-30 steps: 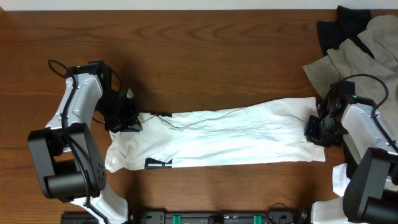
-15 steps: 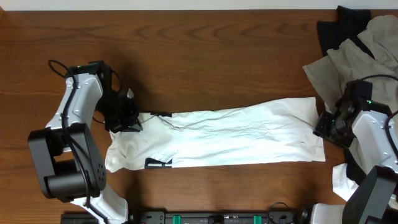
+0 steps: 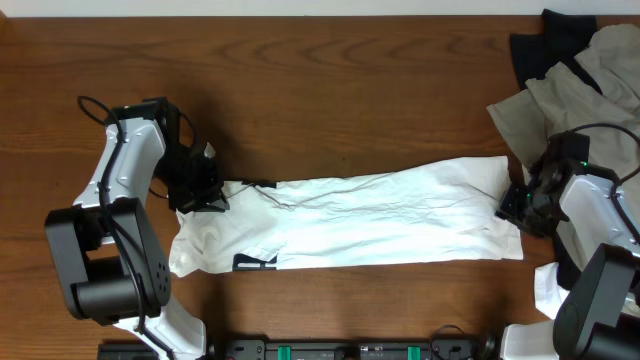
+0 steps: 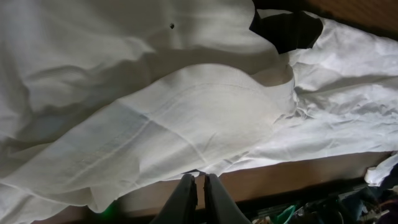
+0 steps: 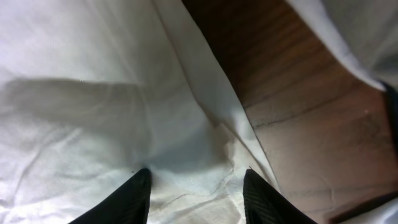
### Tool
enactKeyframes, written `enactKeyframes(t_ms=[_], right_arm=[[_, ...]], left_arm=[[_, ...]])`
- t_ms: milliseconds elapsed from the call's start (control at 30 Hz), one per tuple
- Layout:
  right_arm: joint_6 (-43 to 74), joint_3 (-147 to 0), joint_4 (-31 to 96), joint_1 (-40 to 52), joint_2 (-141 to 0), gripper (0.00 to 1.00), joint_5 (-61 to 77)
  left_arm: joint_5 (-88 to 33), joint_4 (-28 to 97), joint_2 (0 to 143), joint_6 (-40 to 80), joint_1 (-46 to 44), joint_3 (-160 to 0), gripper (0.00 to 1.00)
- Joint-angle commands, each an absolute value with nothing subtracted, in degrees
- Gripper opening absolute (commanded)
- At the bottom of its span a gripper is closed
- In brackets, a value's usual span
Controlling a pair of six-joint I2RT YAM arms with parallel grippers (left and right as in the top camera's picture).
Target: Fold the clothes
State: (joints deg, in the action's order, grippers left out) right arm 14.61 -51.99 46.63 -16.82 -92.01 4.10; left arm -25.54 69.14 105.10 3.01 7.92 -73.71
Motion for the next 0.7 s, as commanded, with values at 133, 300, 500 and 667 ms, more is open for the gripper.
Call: enactKeyframes(t_ms=[133,300,500,667], right_arm=[[14.1,-50.8,46.3,-17.0,-92.3,0.47,4.5],[14.1,-49.2,44.9,-17.0,-92.3,0.43,4.6],[14.1,-49.0,43.9,-17.0,-92.3,0.08,4.6],[12.7,-50.6,45.1,-17.0,-92.1,0.01,6.8]], left_arm=[[-25.9,69.5,104.0,3.3,8.0,-73.3,0.09],[-25.9,69.5,104.0,3.3,8.0,-73.3,0.09],[-25.9,69.5,104.0,3.3,8.0,-73.3,0.1],[-25.9,69.5,104.0,3.3,8.0,-73.3,0.09]])
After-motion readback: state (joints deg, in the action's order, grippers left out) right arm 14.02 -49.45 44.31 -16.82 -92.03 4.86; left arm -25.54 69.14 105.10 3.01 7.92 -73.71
